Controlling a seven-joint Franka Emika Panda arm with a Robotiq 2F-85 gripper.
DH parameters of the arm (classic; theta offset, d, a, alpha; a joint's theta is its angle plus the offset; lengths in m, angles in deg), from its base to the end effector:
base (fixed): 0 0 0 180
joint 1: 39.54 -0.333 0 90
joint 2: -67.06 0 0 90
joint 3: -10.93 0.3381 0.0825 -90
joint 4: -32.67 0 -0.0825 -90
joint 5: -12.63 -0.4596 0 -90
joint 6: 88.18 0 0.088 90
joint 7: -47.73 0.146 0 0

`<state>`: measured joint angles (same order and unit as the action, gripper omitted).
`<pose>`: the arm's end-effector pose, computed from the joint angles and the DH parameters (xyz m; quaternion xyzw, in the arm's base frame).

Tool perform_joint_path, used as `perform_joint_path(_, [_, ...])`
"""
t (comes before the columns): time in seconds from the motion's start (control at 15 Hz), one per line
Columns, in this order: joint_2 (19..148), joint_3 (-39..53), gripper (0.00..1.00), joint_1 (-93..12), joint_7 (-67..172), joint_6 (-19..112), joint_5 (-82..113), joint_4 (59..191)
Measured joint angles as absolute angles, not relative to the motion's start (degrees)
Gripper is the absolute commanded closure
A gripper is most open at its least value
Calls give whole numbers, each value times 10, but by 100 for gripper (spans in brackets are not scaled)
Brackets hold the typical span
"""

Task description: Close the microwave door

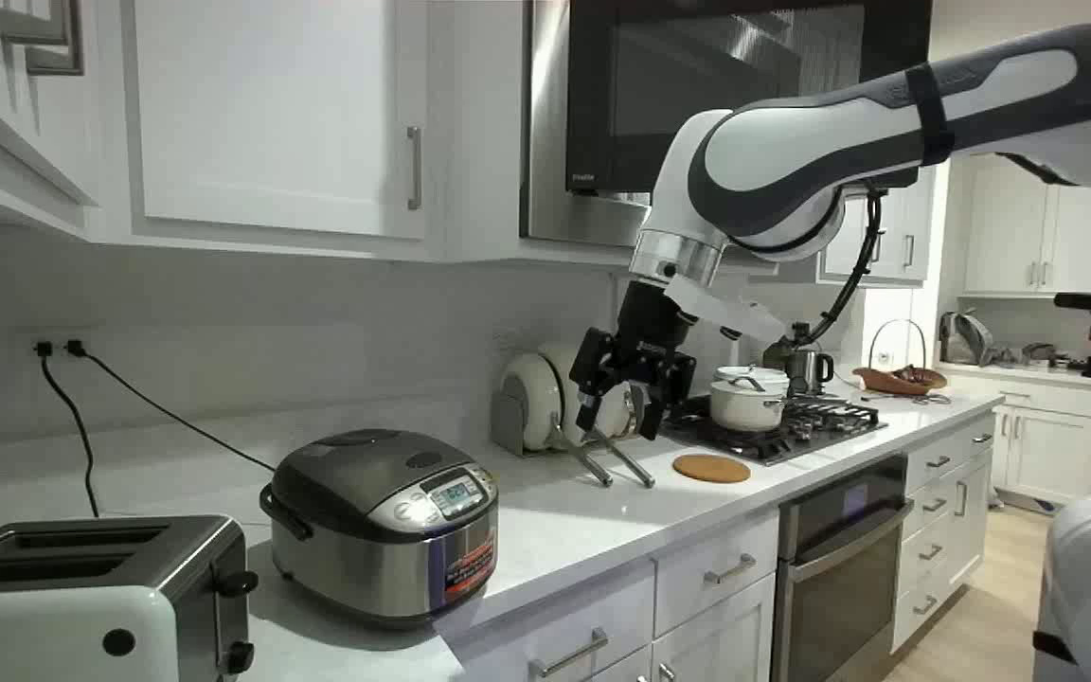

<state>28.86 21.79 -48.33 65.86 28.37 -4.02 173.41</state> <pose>0.4112 0.1774 0.5057 -0.9886 0.0488 -0.0894 0.1112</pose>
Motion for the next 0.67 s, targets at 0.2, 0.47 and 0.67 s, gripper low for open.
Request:
perform_joint_path(0.2, [289,218,0,-483,659,284,-40,1734])
perform_joint_path(0.47, [289,218,0,-483,659,284,-40,1734])
perform_joint_path(0.67, [285,230,0,-486,657,327,-40,1735])
